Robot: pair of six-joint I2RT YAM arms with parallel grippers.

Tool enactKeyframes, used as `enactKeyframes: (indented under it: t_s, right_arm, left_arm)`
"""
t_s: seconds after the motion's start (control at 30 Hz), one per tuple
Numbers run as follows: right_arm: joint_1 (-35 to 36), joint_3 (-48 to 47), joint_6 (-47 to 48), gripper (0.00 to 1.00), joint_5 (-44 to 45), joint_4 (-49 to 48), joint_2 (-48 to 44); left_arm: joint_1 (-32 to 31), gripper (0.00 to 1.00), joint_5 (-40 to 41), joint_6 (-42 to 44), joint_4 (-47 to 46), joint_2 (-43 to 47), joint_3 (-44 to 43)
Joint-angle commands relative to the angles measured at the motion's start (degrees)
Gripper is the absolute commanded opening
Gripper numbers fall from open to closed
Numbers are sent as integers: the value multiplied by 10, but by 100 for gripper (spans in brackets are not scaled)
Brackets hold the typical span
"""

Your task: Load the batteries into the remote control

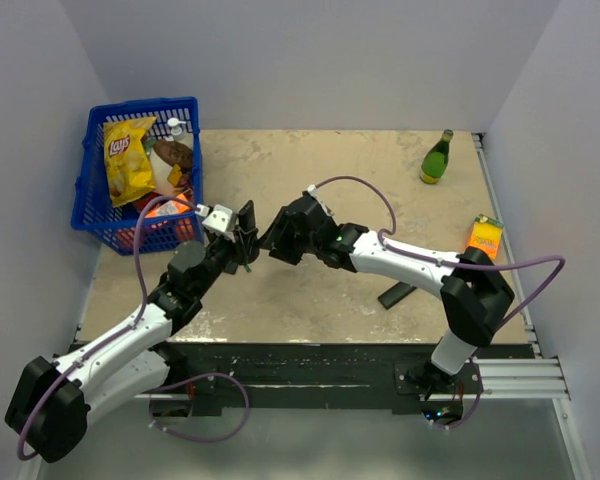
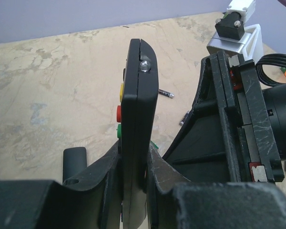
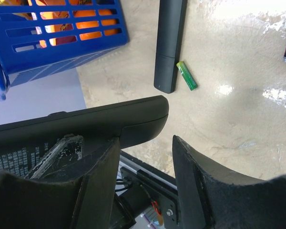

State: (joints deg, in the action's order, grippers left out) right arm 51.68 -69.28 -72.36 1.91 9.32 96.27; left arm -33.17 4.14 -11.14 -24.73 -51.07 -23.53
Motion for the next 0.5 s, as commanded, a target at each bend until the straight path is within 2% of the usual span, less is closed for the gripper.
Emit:
enactKeyframes:
  t_s: [0.0, 0.17, 0.27, 0.3, 0.37, 0.4, 0.47]
  right_arm:
    - [-3, 17, 0, 52, 28, -16, 10]
    - [-3, 45, 81, 54, 73, -19, -41]
    - [-2, 73, 186, 57, 109, -32, -106]
    - [-1, 83, 256, 60, 114, -51, -123]
    - [2, 116, 336, 63, 107, -74, -184]
    - [6, 129, 426, 67, 95, -100, -202]
    - [10, 152, 517, 73, 40, -110, -254]
  left_arm:
    - [-32, 0, -61, -14, -116, 40, -35]
    - [-31, 0, -24, -23, -67, 29, -57]
    - [-30, 0, -37, -32, -38, 10, -81]
    - [-30, 0, -39, -36, -24, -1, -87]
    - [-24, 0, -76, -48, -11, -10, -104]
    - [-22, 0, -89, -51, -5, -15, -108]
    - [-9, 0, -122, -63, 6, -22, -124]
